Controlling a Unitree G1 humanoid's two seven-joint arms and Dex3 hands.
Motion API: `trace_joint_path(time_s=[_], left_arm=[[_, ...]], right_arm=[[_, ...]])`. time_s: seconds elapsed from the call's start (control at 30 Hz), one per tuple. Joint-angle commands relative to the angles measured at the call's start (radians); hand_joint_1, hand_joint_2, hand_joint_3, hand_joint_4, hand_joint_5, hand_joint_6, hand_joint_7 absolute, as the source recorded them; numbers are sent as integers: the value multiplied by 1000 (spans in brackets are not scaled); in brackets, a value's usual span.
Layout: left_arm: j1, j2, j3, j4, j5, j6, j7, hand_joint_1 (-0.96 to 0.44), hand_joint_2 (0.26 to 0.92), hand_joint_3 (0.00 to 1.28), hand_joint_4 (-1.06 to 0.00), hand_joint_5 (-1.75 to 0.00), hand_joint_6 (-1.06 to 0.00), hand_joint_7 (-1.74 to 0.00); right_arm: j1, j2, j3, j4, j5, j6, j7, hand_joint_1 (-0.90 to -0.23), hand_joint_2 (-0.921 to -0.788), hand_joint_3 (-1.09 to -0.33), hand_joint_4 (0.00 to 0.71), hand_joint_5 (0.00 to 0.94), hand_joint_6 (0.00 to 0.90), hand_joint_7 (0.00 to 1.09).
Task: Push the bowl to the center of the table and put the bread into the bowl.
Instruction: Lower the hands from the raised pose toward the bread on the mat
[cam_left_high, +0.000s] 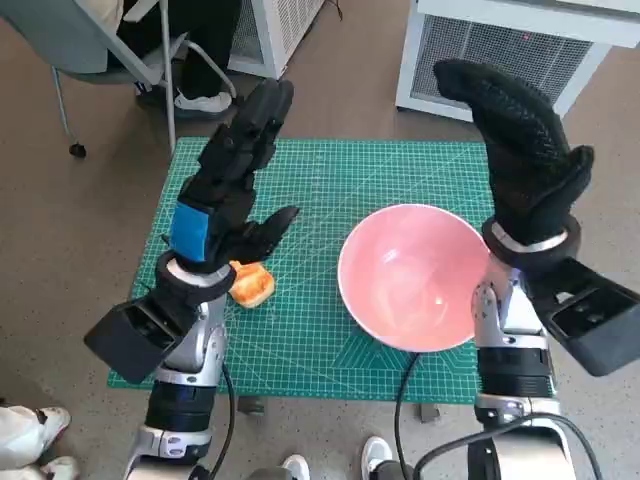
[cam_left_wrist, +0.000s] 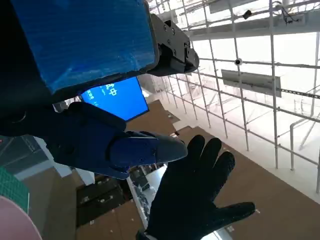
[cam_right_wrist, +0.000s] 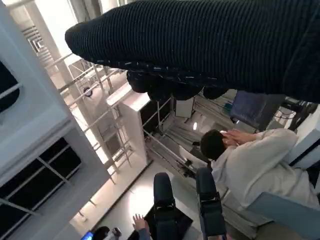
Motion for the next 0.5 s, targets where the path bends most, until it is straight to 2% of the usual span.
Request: trace_joint_path(time_s=[0.03,0.27,0.4,0.5], left_arm=[[15,1,-2,-29,-13,8,-3,-541,921,289,-241,0,-376,-4],[27,0,3,-40,-13,6,-1,-536,921,288,-246,-3,-377,-4],[37,2,9,-47,-21,5,-2,-529,921,287,-247,-3,-379,-5],[45,2,12,-52,-28,10,-3,-525,921,286,-247,-3,-382,-6]], right_arm=[[36,-15,-11,-6,7,8,-3,-566,-921,-818,235,20,-1,599],[90,-43,-44,-30,27,-5,-5,-560,-921,-845,235,21,-1,612],[127,-68,-97,31,-11,-58,-53,-566,-921,-845,234,23,-1,601],[162,-77,-138,80,-27,-85,-99,-569,-921,-834,234,24,-1,598]])
